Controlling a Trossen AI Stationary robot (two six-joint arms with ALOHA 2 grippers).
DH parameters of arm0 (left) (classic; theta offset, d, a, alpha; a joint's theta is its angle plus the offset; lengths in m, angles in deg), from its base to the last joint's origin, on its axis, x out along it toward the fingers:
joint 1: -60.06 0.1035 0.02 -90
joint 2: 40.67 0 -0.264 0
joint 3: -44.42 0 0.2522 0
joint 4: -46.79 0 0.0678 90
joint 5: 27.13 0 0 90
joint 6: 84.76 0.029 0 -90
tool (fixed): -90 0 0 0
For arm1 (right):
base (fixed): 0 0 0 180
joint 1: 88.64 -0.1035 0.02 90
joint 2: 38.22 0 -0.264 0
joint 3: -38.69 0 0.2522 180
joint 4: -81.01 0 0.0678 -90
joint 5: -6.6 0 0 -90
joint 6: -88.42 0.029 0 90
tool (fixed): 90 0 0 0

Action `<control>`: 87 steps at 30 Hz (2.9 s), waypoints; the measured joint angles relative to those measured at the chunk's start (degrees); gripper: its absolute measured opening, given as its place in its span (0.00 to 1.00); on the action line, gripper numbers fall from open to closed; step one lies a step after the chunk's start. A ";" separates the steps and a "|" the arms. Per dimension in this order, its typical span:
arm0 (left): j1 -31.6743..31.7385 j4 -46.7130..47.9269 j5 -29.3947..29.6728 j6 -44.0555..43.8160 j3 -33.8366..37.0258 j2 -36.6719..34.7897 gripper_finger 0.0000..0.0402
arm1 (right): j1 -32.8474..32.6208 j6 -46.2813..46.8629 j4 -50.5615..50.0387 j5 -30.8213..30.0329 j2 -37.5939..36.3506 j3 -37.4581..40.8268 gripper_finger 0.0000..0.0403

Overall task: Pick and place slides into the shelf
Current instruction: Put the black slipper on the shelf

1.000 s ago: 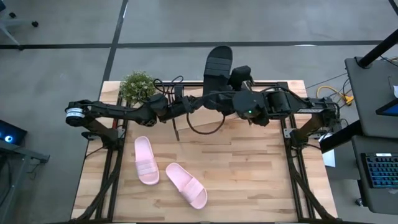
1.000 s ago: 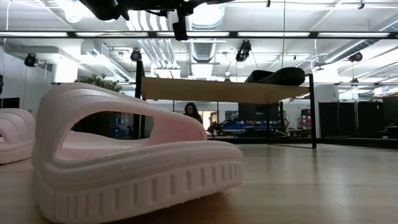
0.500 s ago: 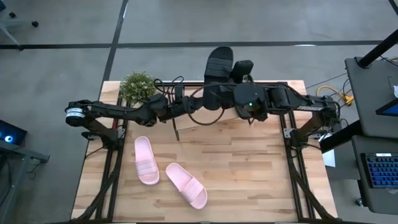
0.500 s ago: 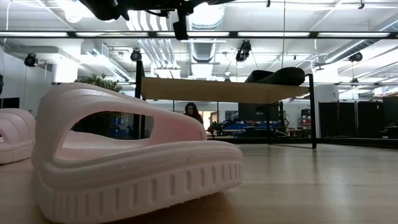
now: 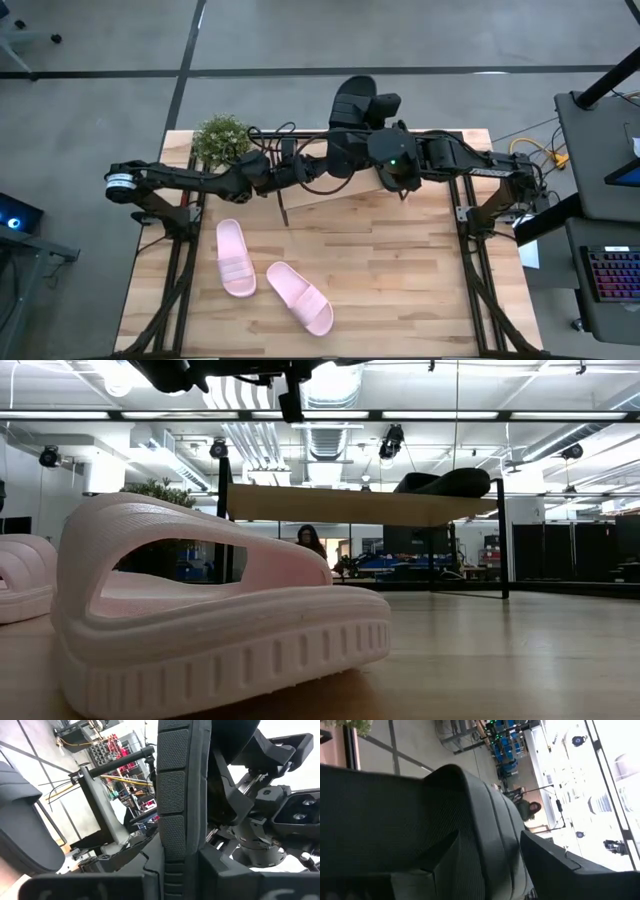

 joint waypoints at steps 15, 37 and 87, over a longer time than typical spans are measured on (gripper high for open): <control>0.02 -0.22 -0.10 0.07 -0.09 0.00 0.11 | 0.09 -2.10 3.83 -0.17 -0.02 0.00 0.29; 0.02 -1.26 -0.14 -0.42 0.00 -0.01 0.18 | 0.09 -1.92 4.12 -0.22 0.02 0.02 0.02; 1.09 -1.18 -3.66 13.88 1.29 -2.16 0.33 | 0.09 -0.49 2.11 0.32 -6.01 -1.29 0.02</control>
